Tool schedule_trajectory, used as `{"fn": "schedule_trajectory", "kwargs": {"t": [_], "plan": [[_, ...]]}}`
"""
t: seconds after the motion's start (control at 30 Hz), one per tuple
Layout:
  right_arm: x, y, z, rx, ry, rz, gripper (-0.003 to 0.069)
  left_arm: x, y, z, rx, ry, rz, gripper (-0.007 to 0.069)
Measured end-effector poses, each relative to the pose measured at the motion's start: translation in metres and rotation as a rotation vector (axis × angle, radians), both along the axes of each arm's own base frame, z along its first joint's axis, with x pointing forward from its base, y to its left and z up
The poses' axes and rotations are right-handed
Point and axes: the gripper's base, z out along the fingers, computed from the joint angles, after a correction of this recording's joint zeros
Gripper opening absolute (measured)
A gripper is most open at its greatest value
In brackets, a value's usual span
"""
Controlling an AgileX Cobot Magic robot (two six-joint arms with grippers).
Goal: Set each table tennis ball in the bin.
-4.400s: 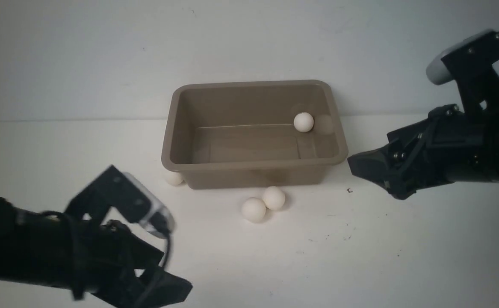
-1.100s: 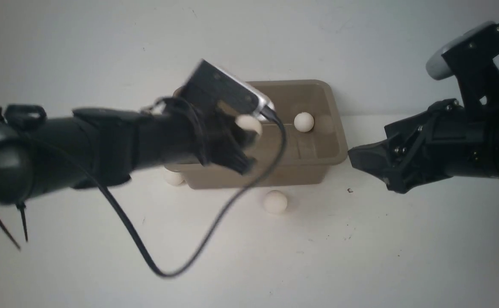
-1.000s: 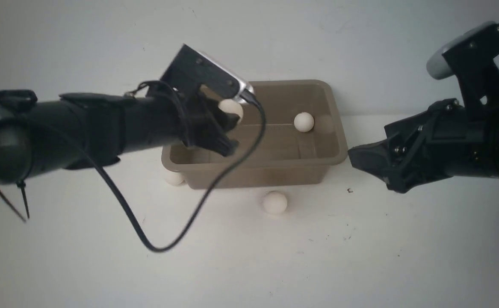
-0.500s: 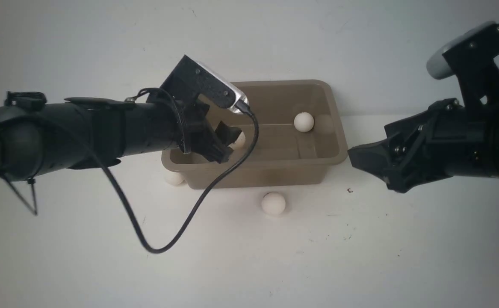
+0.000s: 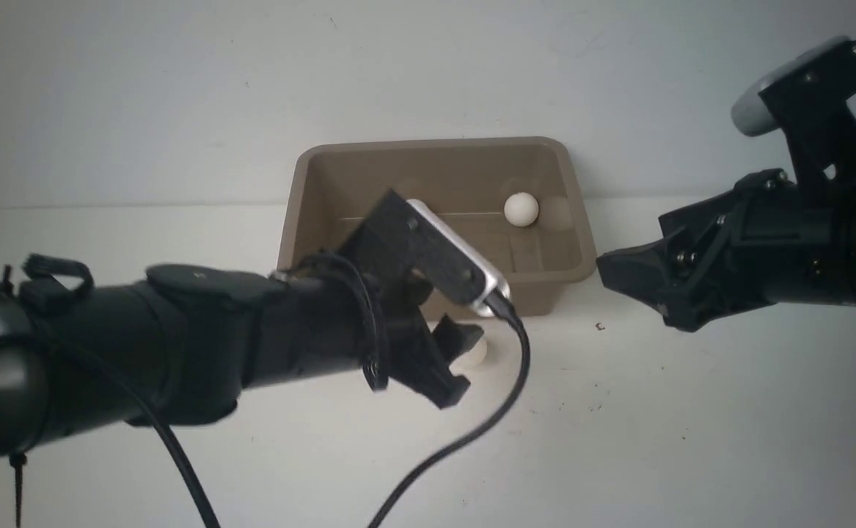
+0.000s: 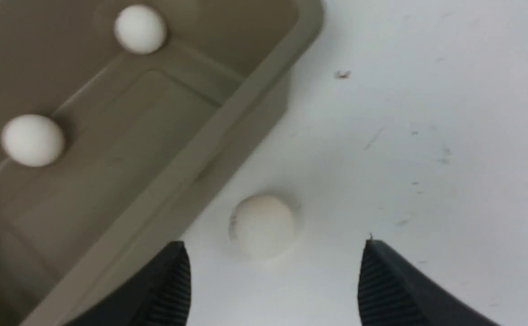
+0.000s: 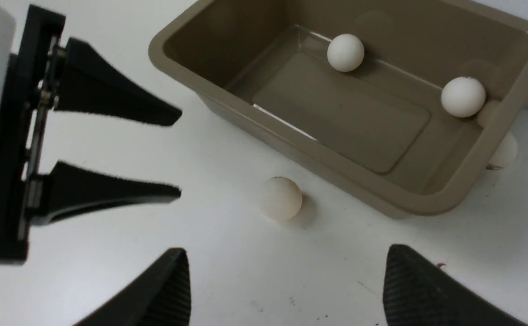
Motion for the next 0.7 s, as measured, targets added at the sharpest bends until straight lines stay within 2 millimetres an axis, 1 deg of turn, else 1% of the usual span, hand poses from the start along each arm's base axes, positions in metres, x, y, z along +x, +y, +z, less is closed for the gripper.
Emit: {"fn": "schedule_trajectory", "kwargs": {"t": [0.07,0.13,0.27,0.4,0.47,0.53,0.63,0.7], "plan": [[-0.001,0.001,-0.001,0.009,0.020,0.009,0.0514,0.000,0.003,0.004,0.006,-0.017,0.019,0.0447],[0.000,0.003,-0.004,0.010,0.036,0.016,0.0514,-0.003,0.005,0.015,-0.007,-0.045,0.019,0.0447],[0.002,0.015,-0.013,0.000,0.053,0.038,0.0514,-0.013,0.013,0.046,-0.054,-0.130,0.021,0.0447],[0.004,0.032,-0.038,-0.030,0.061,0.044,0.0514,-0.023,0.030,0.074,-0.048,-0.230,0.094,0.0447],[0.007,0.036,-0.046,-0.037,0.069,0.035,0.0514,-0.029,0.039,0.082,-0.040,-0.259,0.135,0.0447],[0.009,0.037,-0.048,-0.029,0.074,0.022,0.0514,-0.036,0.048,0.087,-0.038,-0.281,0.171,0.0447],[0.011,0.037,-0.051,-0.025,0.079,0.012,0.0514,-0.052,0.058,0.096,-0.074,-0.311,0.164,0.0447],[0.011,0.037,-0.051,-0.026,0.080,0.011,0.0514,-0.062,0.060,0.097,-0.100,-0.316,0.130,0.0447]]}}
